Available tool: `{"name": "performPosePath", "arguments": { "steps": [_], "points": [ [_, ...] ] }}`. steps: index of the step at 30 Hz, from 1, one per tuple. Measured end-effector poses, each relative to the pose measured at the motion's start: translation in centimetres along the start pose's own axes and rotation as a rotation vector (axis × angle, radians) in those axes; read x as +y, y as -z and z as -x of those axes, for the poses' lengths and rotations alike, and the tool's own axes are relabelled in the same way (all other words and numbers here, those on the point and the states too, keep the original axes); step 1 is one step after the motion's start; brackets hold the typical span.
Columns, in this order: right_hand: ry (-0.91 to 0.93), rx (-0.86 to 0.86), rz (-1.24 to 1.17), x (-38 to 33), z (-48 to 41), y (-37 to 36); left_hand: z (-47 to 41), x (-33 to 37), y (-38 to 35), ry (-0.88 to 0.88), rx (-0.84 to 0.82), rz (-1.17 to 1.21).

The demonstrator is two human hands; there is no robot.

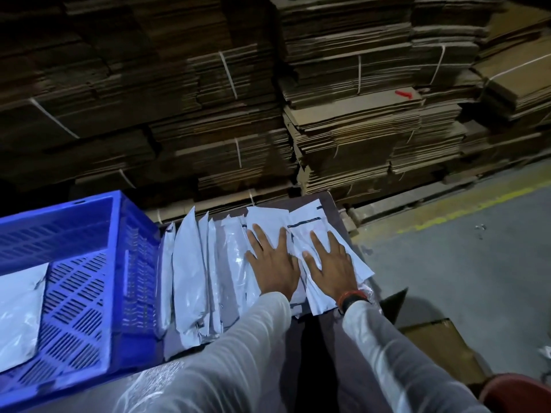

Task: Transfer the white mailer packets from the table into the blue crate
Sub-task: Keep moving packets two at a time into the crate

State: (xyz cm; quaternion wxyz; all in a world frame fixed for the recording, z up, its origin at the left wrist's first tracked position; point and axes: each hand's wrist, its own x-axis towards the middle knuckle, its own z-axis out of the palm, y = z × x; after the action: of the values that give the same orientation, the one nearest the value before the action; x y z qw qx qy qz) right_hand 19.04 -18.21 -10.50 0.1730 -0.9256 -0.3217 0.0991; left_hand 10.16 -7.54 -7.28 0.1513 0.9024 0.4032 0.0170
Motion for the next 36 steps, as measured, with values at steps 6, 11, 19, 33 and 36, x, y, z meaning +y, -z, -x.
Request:
{"name": "performPosePath", "arguments": {
  "steps": [6, 11, 19, 33, 36],
  "points": [
    [-0.052, 0.029, -0.068, -0.6, -0.1, 0.3, 0.1, 0.1, 1.1, -0.044, 0.043, 0.075],
    [-0.083, 0.115, -0.135, -2.8, 0.0, 1.8, 0.3, 0.1, 3.7, -0.062, 0.095, 0.177],
    [-0.02, 0.24, -0.194, -12.5, 0.1, 5.7, 0.8, -4.6, 13.2, -0.095, 0.327, 0.283],
    [0.164, 0.23, -0.227, -43.2, 6.6, 2.8, 4.9, -29.8, 26.2, 0.103, 0.537, 0.251],
    [0.173, 0.157, -0.194, -47.1, 8.6, -0.1, 5.9, -34.3, 25.5, 0.166, 0.493, 0.244]
  ]
}}
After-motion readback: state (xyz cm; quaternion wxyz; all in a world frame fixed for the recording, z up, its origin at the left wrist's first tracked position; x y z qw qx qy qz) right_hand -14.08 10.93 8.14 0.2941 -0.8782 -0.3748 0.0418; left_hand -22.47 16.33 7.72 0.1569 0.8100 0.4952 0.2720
